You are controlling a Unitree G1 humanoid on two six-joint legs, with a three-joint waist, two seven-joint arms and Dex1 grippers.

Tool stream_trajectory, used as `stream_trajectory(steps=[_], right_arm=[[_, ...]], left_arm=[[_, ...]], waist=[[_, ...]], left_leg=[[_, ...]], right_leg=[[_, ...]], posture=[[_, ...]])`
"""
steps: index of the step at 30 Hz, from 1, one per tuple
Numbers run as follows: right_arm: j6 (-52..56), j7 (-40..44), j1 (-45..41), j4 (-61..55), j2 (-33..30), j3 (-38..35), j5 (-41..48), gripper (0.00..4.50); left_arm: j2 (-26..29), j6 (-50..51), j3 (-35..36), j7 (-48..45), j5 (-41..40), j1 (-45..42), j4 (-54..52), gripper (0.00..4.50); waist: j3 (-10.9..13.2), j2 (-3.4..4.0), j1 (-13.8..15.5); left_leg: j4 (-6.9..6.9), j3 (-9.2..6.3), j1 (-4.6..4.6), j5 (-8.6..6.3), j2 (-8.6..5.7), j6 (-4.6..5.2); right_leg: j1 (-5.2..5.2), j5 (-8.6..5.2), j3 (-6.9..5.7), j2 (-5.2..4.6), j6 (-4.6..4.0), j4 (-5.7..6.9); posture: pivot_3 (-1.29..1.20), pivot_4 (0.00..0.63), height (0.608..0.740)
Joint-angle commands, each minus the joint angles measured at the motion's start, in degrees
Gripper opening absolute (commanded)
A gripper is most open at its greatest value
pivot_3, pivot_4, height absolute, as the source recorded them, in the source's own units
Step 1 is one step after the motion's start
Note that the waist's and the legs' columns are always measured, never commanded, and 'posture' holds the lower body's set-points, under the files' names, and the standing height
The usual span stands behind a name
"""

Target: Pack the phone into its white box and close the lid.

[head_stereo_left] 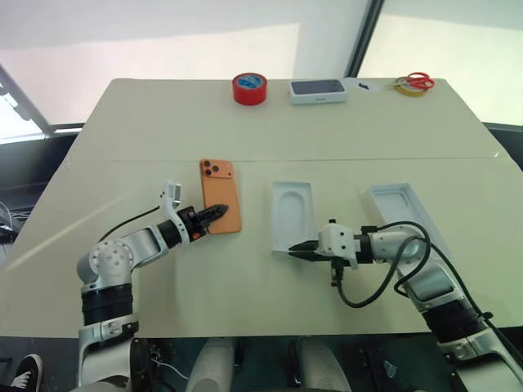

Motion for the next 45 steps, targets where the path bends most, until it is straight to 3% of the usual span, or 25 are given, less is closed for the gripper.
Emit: stream_trajectory(steps=[1,9,13,16,20,22,30,35,43,45], right_arm=[[-1.8,-1.5,-3.0,2.5,0.9,0.9,-1.7,0.21],[-6.0,-4.7,-11.6,12.8,6.3,4.0,-5.8,0.21],[-0.7,-2.1,-12.7,12.6,8.2,3.2,-1.4,0.21],[0.3,-0.9,-11.6,9.7,7.7,2.0,1.0,1.09],[4.1,-0.7,-10.2,5.0,6.5,-1.7,6.0,3.09],[8.1,-0.3,-9.3,2.8,4.4,-4.8,9.4,3.09],[3.8,-0.6,-8.4,12.4,-5.5,-11.2,7.1,3.09],[0.9,-0.1,-8.6,15.4,-6.7,-11.7,7.0,3.09],[-0.4,-2.4,-8.1,14.9,-4.4,-10.7,5.6,3.15],[-0.9,-2.5,-7.9,15.2,-4.2,-10.6,5.3,3.15]], left_arm=[[-1.7,0.8,2.7,3.4,-4.0,-4.2,-1.9,0.0],[-4.8,1.7,3.7,8.2,-6.8,-10.6,-0.4,0.0],[-4.8,0.9,2.0,7.2,-5.2,-10.2,1.0,0.0],[-4.9,0.6,0.3,5.9,-4.7,-9.5,1.3,0.0],[-5.2,0.1,-1.2,5.0,-4.9,-9.8,2.3,0.0],[-5.7,0.2,-2.3,4.5,-4.8,-10.5,3.2,0.0],[-9.3,-0.4,-6.0,3.7,-1.8,-14.0,12.0,0.0],[-10.1,0.8,-7.9,2.5,-0.5,-14.8,14.1,0.0],[-9.0,4.1,-11.1,3.4,2.9,-16.0,13.5,3.55],[-7.2,5.7,-13.9,3.5,4.6,-16.1,11.9,3.55]], waist=[[0.0,-0.01,0.0],[0.0,-0.03,-0.2],[0.0,-0.03,-0.1],[0.0,-0.03,-0.1],[0.0,-0.03,0.0],[0.0,-0.03,0.2],[0.0,-0.03,1.2],[0.0,-0.04,0.9],[0.0,-0.03,1.0],[0.0,-0.02,1.0]], left_leg=[[0.04,-0.01,0.0,0.0,0.0,0.0],[0.23,-0.02,0.09,0.03,0.01,-0.02],[0.17,-0.04,0.1,0.07,0.03,-0.04],[0.15,-0.04,0.09,0.09,0.03,-0.02],[0.18,-0.06,0.09,0.07,0.03,-0.07],[0.21,-0.06,0.09,0.07,0.02,-0.06],[0.27,-0.04,0.07,0.05,0.02,-0.04],[0.26,-0.03,0.01,0.06,0.02,0.01],[0.45,-0.04,0.04,0.04,0.06,0.0],[0.54,-0.05,0.05,0.03,0.06,0.01]], right_leg=[[0.02,0.0,-0.01,0.0,0.0,0.01],[0.17,0.06,-0.05,0.12,0.05,0.11],[0.15,0.1,-0.07,0.18,0.14,0.13],[0.15,0.11,-0.08,0.18,0.15,0.12],[0.16,0.11,-0.08,0.18,0.15,0.13],[0.18,0.11,-0.08,0.15,0.14,0.13],[0.19,0.09,-0.06,0.12,0.09,0.09],[0.15,0.1,-0.06,0.13,0.12,0.07],[0.26,0.1,-0.08,0.17,0.12,0.11],[0.31,0.1,-0.08,0.17,0.1,0.11]], posture=[[0.0,0.15,0.738],[0.0,0.15,0.738],[0.0,0.15,0.738],[0.0,0.15,0.738],[0.0,0.15,0.738],[0.0,0.15,0.738],[0.0,0.15,0.738],[0.0,0.15,0.738],[0.0,0.15,0.738],[0.0,0.15,0.738]])
